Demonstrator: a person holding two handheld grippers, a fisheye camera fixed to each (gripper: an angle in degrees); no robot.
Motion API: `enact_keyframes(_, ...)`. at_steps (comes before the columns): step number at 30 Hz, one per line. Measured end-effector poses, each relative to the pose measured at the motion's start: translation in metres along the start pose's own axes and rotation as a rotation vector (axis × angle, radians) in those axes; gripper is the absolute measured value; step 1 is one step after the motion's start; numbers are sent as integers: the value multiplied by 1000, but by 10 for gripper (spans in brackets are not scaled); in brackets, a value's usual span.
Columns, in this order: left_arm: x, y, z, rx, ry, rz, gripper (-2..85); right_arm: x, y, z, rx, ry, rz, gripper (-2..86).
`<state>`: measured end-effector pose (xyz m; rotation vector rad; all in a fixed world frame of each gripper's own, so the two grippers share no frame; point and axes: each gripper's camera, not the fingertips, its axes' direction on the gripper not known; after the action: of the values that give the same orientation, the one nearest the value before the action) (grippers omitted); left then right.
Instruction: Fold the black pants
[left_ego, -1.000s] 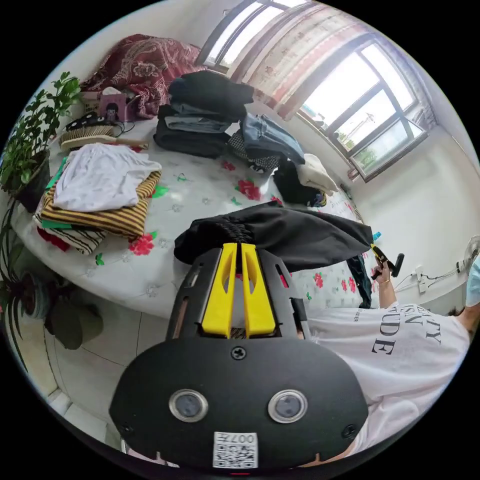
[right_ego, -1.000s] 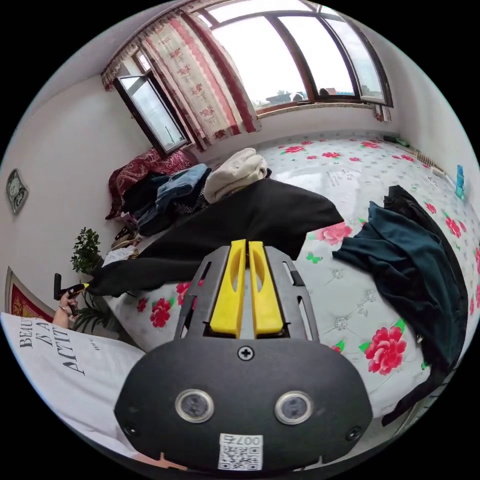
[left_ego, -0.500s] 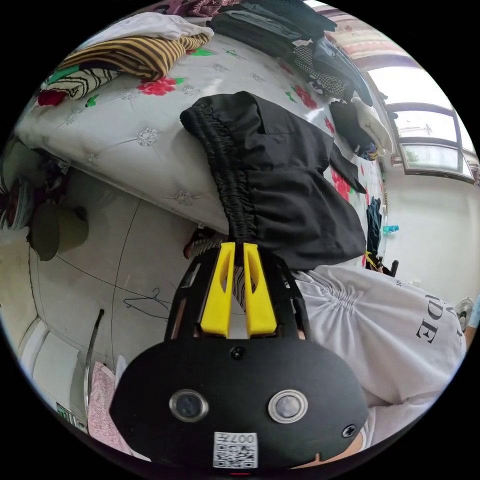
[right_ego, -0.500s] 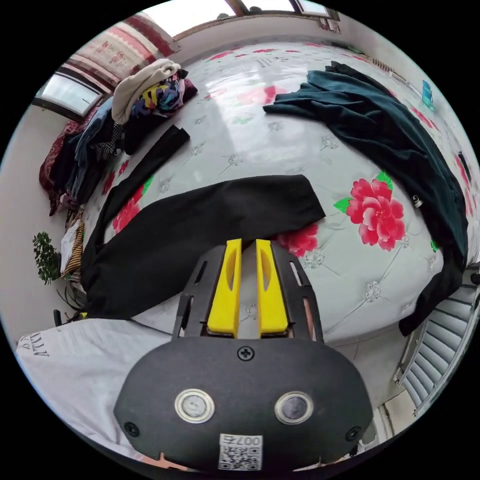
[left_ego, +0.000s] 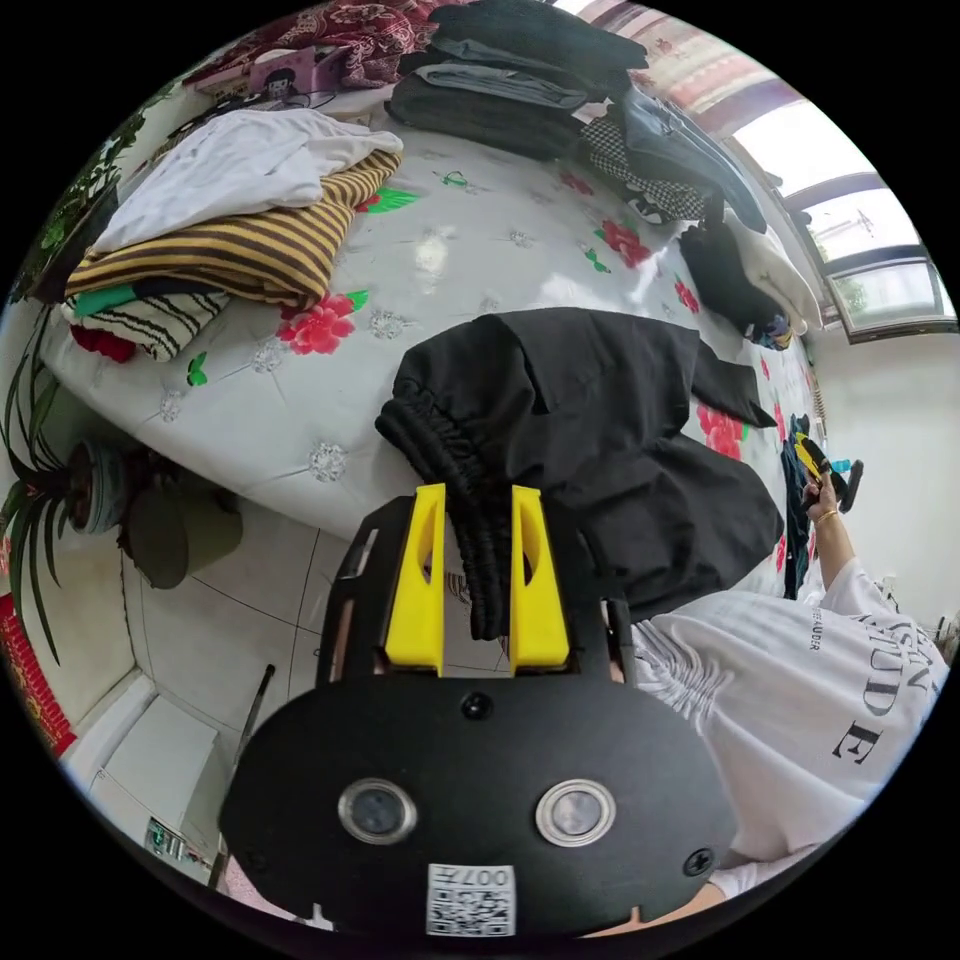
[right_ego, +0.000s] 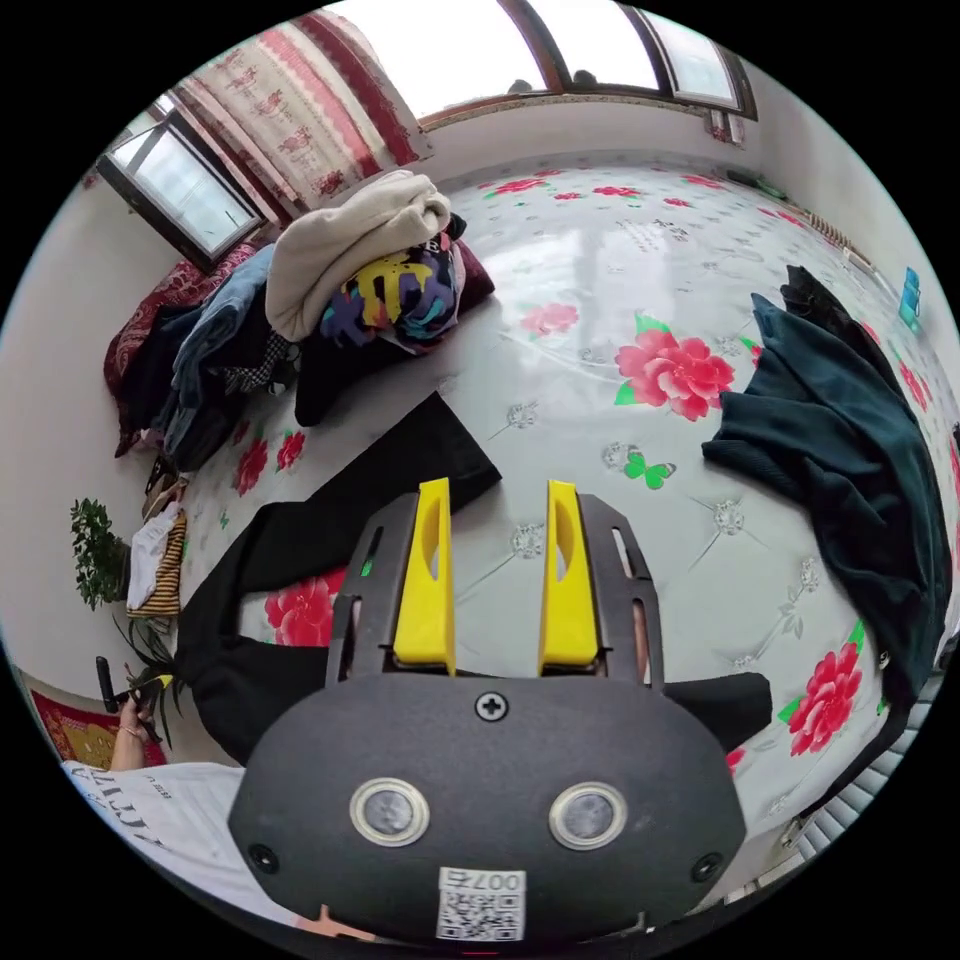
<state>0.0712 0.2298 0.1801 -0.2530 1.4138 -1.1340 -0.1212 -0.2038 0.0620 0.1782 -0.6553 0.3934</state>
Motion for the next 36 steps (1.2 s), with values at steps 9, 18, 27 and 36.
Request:
enact_keyframes(9, -1, -84, 44, -98, -116, -158, 88, -21, -62, 98, -245, 78, 69, 42)
enact_keyframes(18, 33, -148, 52, -116, -104, -15, -4, -2, -59, 22, -65, 194, -52, -1)
enact_keyframes(27, 51, -154, 47, -105, 77, 139, 20, 93, -11, -6, -109, 240, 179, 17)
enact_keyframes(36, 29, -173, 14, -66, 16, 120, 108, 71, -74, 58, -186, 85, -22, 65)
